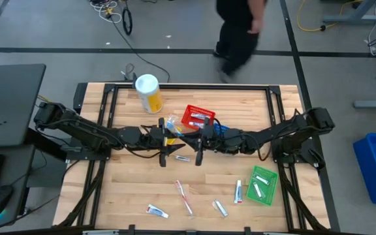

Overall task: Pick & Place Travel size toiletries
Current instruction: Put the blue toothbrush into the yellow bin

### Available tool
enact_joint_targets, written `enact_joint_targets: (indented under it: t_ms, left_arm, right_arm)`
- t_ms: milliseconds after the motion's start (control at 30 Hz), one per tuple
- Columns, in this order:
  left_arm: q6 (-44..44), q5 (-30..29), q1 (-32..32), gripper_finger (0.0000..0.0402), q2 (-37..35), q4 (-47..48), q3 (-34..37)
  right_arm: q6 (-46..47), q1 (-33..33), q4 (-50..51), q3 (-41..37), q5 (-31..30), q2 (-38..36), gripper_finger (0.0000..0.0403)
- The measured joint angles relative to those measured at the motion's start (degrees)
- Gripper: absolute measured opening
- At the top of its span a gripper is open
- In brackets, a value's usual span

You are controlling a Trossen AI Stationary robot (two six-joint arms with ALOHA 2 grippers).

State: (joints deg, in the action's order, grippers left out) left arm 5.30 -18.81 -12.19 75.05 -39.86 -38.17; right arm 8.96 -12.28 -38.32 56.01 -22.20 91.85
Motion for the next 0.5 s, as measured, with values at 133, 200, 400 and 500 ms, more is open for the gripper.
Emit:
enact_joint_targets:
  t_ms: [133,200,400,500]
  left_arm:
    - [0.00,0.08,0.01,0.0171,0.00,-0.03,0.00]
    - [-0.04,0.06,0.02,0.0171,0.00,-0.15,0.00]
    - [-0.09,-2.10,-0.02,0.0171,0.00,0.48,0.00]
    - [-0.03,-2.64,-0.02,0.0171,0.00,0.06,0.00]
  right_arm:
    - [-0.01,0.41,-1.87,-0.02,0.27,0.33,0.0044]
    - [0.88,0.60,-2.14,-0.02,0.45,0.33,0.0044]
    - [0.40,0.64,-1.59,-0.02,1.63,0.33,0.0044]
    - [0.04,0.66,-2.67,-0.02,1.65,0.33,0.0044]
